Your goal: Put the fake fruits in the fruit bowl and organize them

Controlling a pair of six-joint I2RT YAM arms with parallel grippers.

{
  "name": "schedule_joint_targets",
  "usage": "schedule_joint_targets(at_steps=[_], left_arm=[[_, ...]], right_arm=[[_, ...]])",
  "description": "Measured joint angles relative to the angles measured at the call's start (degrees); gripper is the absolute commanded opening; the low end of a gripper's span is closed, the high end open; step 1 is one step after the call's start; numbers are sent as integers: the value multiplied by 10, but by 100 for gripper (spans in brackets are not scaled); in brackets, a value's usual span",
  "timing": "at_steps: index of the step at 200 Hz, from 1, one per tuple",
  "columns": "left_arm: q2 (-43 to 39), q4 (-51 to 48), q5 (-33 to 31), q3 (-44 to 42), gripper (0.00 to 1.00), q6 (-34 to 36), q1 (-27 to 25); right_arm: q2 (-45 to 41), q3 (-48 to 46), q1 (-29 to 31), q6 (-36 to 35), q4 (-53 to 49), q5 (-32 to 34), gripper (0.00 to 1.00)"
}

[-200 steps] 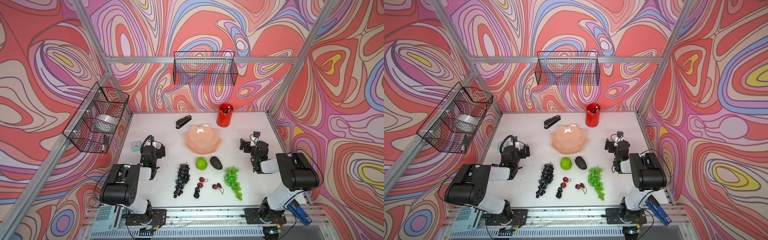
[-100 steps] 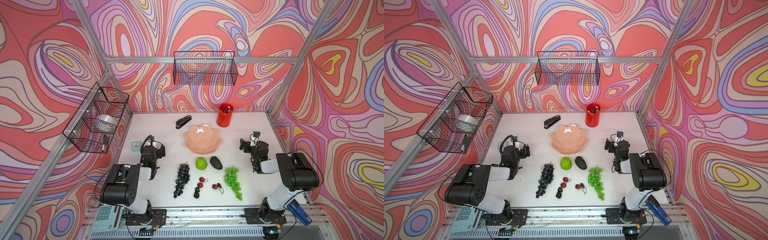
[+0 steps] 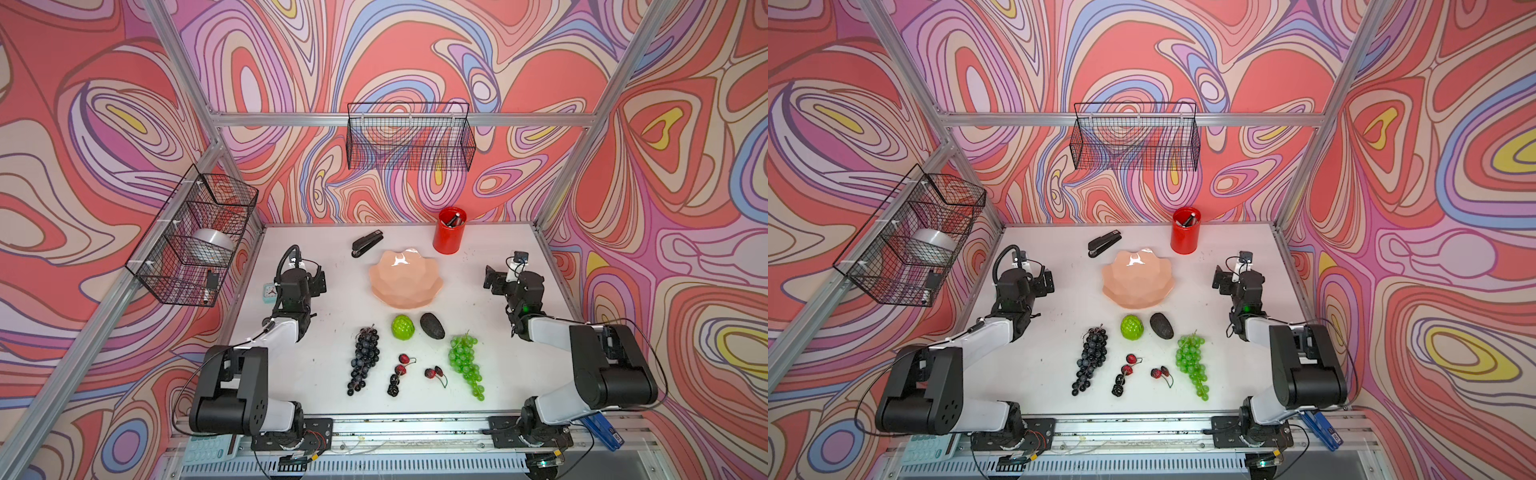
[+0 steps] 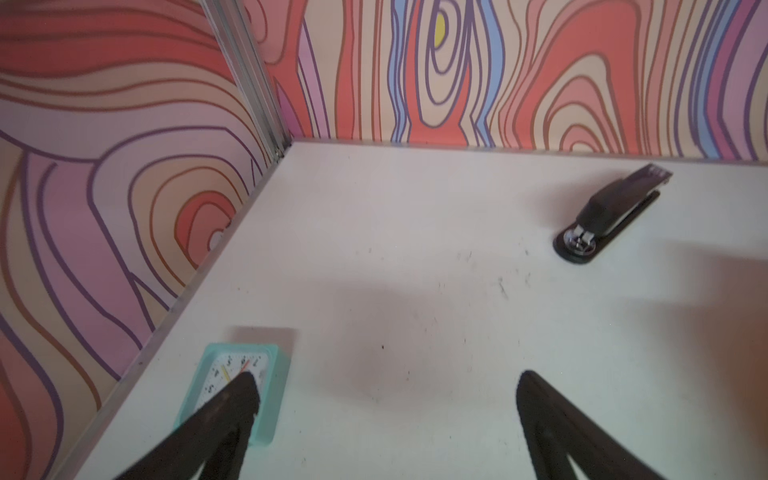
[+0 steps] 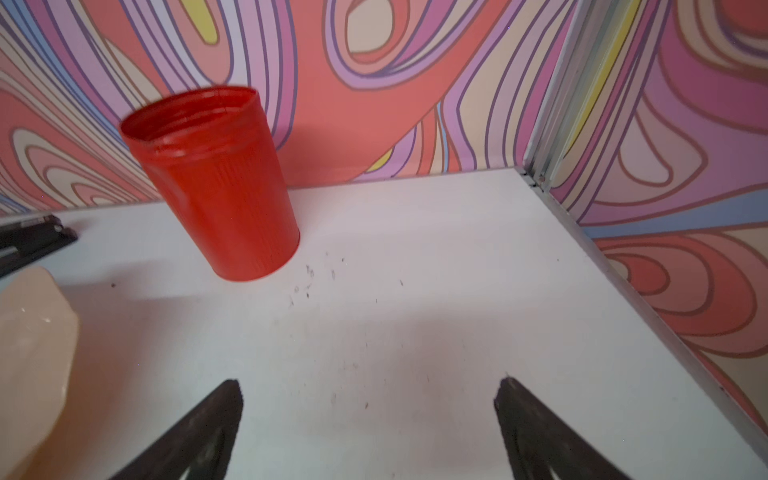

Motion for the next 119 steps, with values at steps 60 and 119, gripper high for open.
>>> schedule_joint_targets(at_steps=[60, 119], left_arm=[[-71, -341, 67, 129, 94, -118, -17], [-175, -535, 215, 95, 80, -221, -137]], right_arm=[[-83, 160, 30, 64, -243, -30, 83], [-69, 202, 148, 79, -381, -66, 78]])
